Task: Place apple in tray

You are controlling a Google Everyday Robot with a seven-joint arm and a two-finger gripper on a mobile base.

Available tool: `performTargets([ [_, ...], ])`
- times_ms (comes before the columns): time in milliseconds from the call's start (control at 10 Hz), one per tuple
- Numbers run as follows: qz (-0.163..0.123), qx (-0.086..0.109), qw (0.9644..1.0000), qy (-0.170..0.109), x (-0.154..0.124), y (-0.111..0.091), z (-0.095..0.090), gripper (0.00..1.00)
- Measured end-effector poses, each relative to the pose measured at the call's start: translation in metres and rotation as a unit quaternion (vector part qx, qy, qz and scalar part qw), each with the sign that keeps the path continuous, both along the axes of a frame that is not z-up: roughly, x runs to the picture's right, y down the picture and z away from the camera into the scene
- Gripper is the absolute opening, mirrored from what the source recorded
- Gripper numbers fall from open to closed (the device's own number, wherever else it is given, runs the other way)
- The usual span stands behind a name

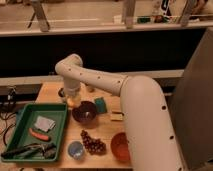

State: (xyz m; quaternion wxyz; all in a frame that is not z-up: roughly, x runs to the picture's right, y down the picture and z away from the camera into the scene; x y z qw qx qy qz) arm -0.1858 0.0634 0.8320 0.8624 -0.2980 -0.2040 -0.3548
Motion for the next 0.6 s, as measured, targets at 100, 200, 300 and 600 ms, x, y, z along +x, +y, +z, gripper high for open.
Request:
performTargets([
  [100,-0.001,-0.002,1.0,-0.008,-0.002,-0.001,-0.003,0.0],
  [200,-0.001,-0.004,0.9999,-0.016,-0.002,-0.002,-0.006,0.0],
  [300,0.001,-0.007,0.9996,-0.028,-0.003,-0.004,-0.011,0.0],
  [600,0.011,-0.011,0.9969,-0.077,-0.008,-0.011,-0.029,0.0],
])
